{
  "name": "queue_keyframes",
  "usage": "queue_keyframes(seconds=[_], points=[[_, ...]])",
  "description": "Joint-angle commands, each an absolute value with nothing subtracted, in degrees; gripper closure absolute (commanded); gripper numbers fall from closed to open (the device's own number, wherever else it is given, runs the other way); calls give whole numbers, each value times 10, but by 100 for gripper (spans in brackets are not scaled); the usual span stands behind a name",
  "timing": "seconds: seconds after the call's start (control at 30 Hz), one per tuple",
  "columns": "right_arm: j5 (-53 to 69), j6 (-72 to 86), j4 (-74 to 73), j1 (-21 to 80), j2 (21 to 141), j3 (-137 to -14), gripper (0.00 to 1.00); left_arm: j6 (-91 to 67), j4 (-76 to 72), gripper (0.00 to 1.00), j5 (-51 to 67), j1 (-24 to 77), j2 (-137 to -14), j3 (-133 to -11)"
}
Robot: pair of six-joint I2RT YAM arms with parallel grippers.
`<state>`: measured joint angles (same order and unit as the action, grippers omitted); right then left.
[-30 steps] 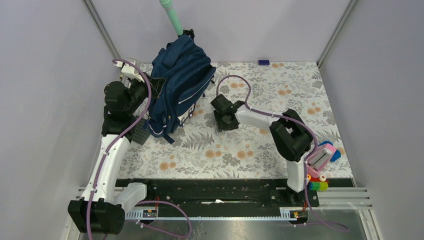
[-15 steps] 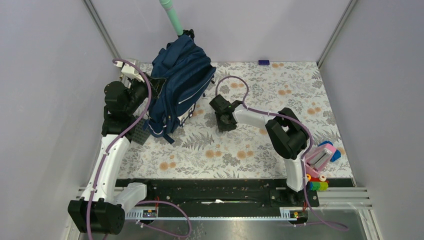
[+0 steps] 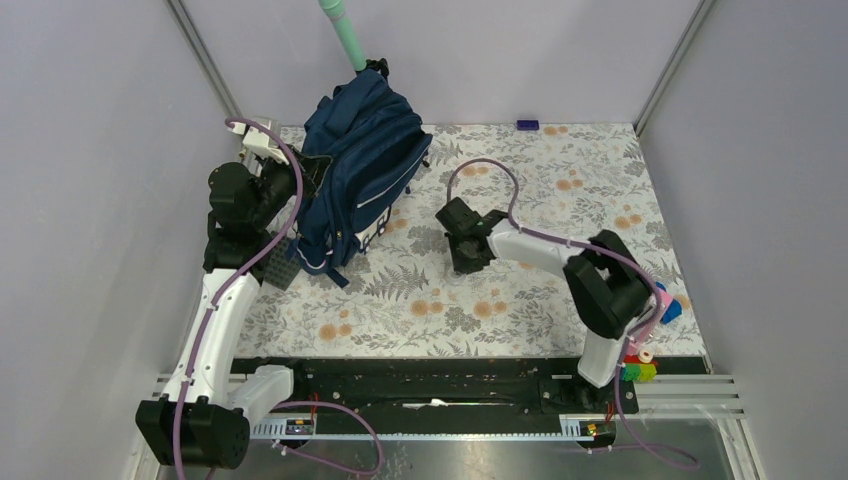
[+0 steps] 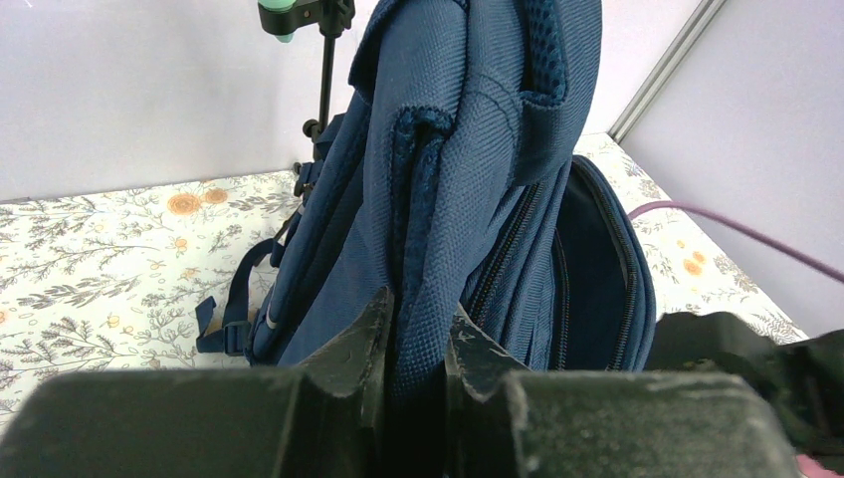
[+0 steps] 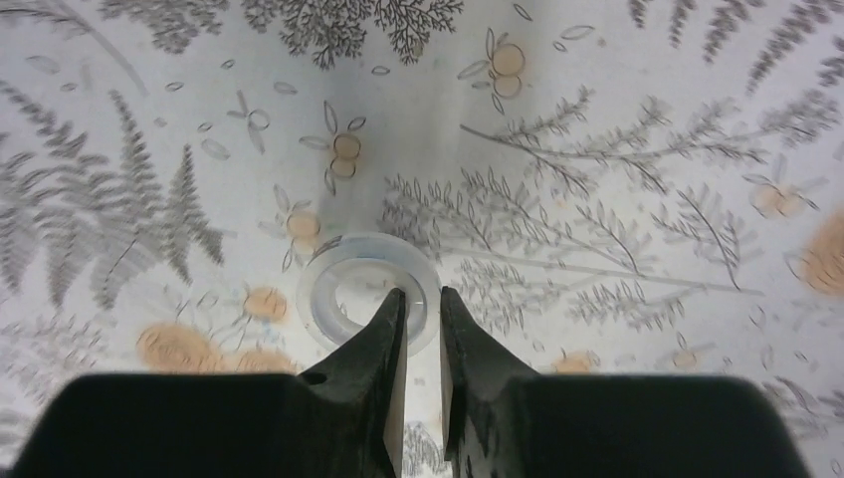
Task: Pack the student bag
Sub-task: Pick up the stationery from the center of the board.
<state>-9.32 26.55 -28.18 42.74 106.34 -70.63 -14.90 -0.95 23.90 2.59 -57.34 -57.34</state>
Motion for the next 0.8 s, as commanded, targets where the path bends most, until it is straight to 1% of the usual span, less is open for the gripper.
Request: queue_keyframes(seconds=[0.0, 0.1, 0.2, 0.4, 0.6, 0.77], points=[[-96, 278, -293, 426, 956, -688, 89, -156, -77, 100, 238, 27, -563, -577], [-103, 275, -318, 426, 915, -689, 89, -156, -81, 100, 240, 29, -563, -576], [-108, 265, -356, 427, 876, -720, 89, -153, -83, 100, 244, 33, -566, -573], [-116, 231, -404, 427, 828, -859, 88, -151, -92, 100, 269, 42, -571, -572], [-102, 203, -427, 427, 892, -1064, 88, -153, -96, 100, 280, 61, -575, -571], [-76, 196, -428, 427, 990, -1240, 88, -156, -99, 100, 284, 68, -574, -571]])
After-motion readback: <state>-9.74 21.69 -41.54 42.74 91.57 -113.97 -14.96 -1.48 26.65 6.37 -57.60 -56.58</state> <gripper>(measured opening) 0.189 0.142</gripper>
